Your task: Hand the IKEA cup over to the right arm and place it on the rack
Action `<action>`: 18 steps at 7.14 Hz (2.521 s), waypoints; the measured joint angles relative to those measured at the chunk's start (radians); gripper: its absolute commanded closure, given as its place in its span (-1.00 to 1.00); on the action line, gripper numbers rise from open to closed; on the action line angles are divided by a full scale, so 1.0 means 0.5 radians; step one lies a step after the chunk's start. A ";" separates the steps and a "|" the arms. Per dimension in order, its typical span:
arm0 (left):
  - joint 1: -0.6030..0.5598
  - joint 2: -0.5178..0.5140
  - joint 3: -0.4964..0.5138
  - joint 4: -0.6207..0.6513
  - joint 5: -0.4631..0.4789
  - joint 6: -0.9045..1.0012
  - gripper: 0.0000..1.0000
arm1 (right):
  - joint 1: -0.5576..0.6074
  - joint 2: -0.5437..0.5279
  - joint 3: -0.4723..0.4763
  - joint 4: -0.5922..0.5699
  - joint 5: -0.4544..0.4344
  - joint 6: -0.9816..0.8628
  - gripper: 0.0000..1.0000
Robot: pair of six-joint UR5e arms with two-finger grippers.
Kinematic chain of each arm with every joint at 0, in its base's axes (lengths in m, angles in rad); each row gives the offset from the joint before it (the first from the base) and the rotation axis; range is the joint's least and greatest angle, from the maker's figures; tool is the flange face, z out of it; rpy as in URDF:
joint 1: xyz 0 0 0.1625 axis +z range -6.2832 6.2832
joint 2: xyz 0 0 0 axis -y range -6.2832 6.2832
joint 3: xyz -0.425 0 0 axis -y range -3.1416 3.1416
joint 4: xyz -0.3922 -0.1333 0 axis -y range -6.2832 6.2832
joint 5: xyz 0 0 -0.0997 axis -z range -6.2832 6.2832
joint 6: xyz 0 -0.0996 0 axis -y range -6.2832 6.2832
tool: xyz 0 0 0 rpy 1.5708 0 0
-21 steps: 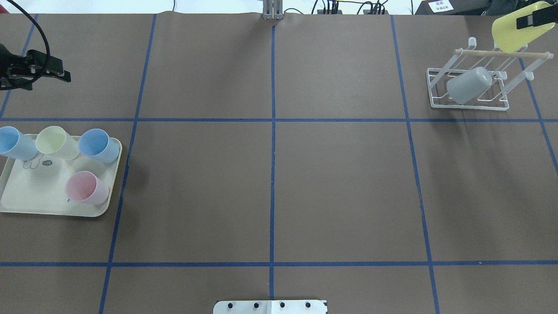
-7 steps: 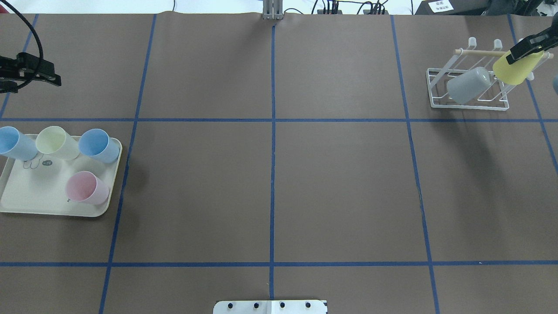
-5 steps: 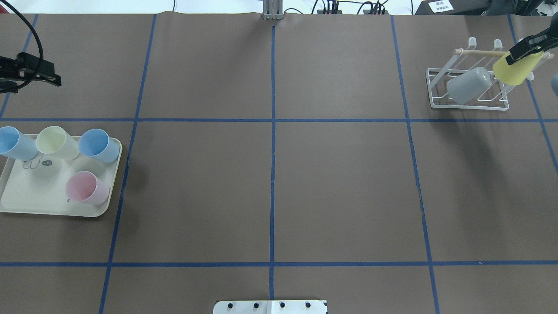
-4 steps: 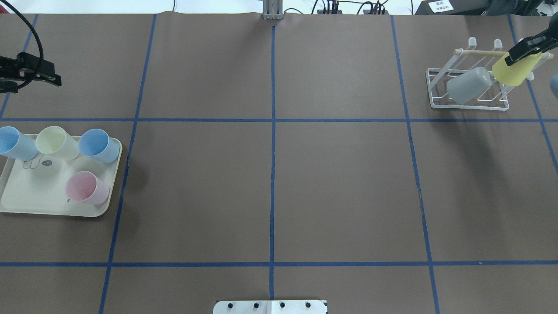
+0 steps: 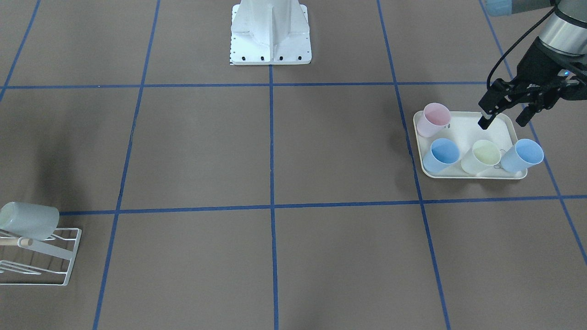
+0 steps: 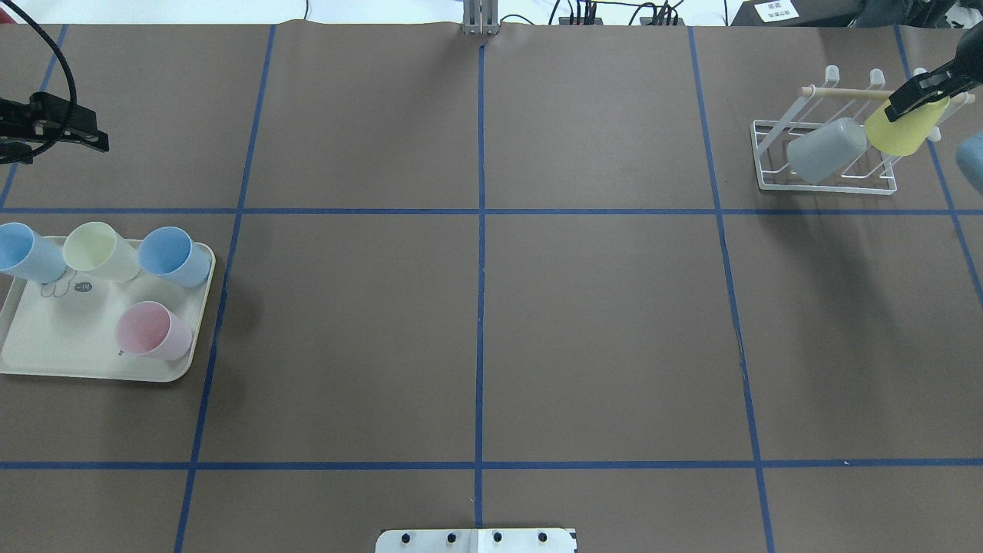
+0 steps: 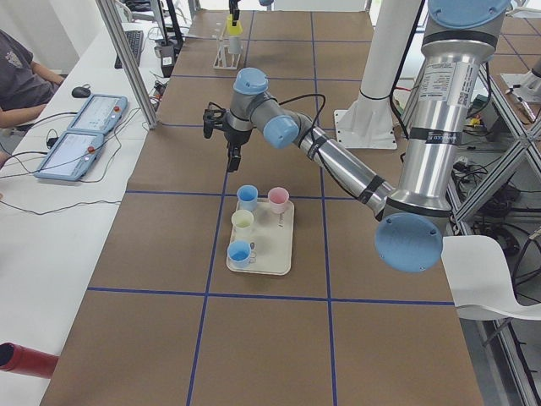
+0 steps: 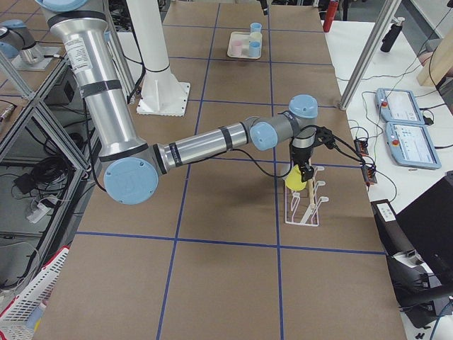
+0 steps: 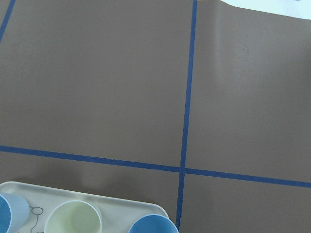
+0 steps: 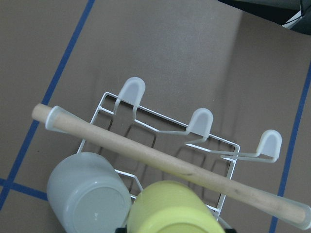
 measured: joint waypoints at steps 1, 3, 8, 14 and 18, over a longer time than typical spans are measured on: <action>0.000 0.001 -0.006 0.001 -0.002 0.000 -1.00 | -0.006 0.000 -0.001 0.000 -0.009 -0.002 0.62; 0.000 0.001 -0.017 0.003 -0.004 0.000 -1.00 | -0.041 0.002 -0.014 0.001 -0.025 -0.001 0.47; 0.000 0.001 -0.029 0.004 -0.005 -0.052 -1.00 | -0.078 0.057 -0.098 0.016 -0.022 0.016 -0.98; 0.268 0.159 -0.029 0.041 0.010 -0.137 -0.93 | -0.023 0.173 -0.113 0.002 0.170 0.094 -0.99; 0.464 0.302 0.040 0.021 -0.007 -0.214 -0.52 | -0.006 0.190 -0.106 0.012 0.223 0.123 -0.99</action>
